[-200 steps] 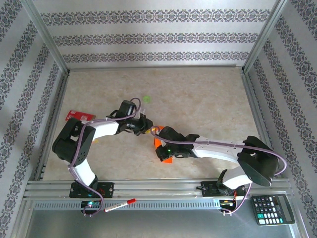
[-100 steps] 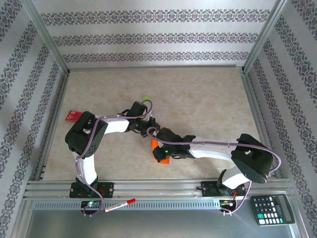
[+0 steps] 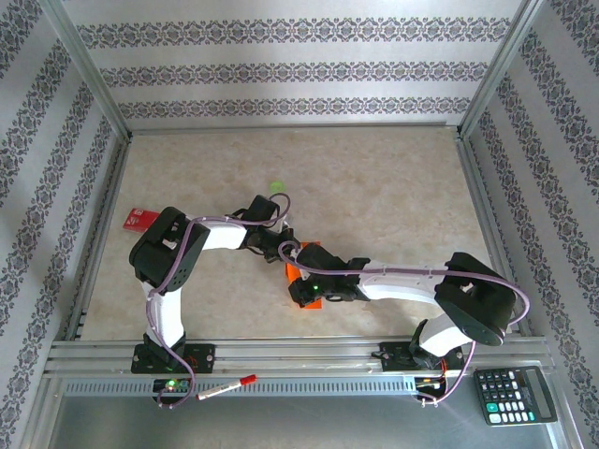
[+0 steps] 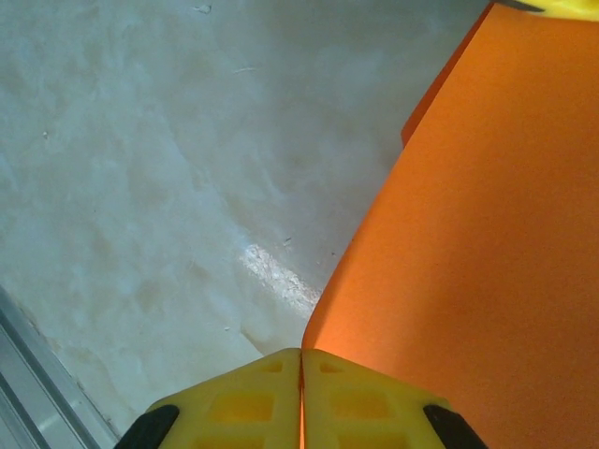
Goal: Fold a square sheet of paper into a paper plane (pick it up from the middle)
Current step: Third fold the triangle at the center of the table.
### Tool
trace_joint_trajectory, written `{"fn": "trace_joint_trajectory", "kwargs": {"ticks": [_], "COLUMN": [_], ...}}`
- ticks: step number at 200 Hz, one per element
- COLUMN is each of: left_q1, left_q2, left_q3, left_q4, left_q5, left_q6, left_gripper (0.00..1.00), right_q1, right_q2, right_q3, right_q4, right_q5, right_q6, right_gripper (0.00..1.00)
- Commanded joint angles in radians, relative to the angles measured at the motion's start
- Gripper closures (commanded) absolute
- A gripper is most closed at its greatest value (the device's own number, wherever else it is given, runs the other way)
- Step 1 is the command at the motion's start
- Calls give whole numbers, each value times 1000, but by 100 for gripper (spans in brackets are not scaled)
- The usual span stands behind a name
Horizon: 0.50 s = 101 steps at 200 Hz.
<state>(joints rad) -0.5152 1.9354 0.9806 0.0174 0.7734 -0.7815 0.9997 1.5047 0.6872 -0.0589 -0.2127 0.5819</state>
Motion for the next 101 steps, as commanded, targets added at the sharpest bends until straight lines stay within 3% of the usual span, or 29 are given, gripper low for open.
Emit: {"fn": "trace_joint_trajectory", "kwargs": {"ticks": [1, 101], "left_q1": [3, 4], "left_q2": [12, 17], "left_q3": [-12, -12], "left_q4": [-57, -55], "left_q5": [-39, -34], "left_q6": [30, 31], "left_gripper": [95, 96], "right_q1": [8, 16], "right_q2": [9, 4], "right_q3": [-22, -65], "right_q4": [37, 76], "right_q5": [-22, -19], "right_q6": [25, 35], "right_gripper": [89, 87]}}
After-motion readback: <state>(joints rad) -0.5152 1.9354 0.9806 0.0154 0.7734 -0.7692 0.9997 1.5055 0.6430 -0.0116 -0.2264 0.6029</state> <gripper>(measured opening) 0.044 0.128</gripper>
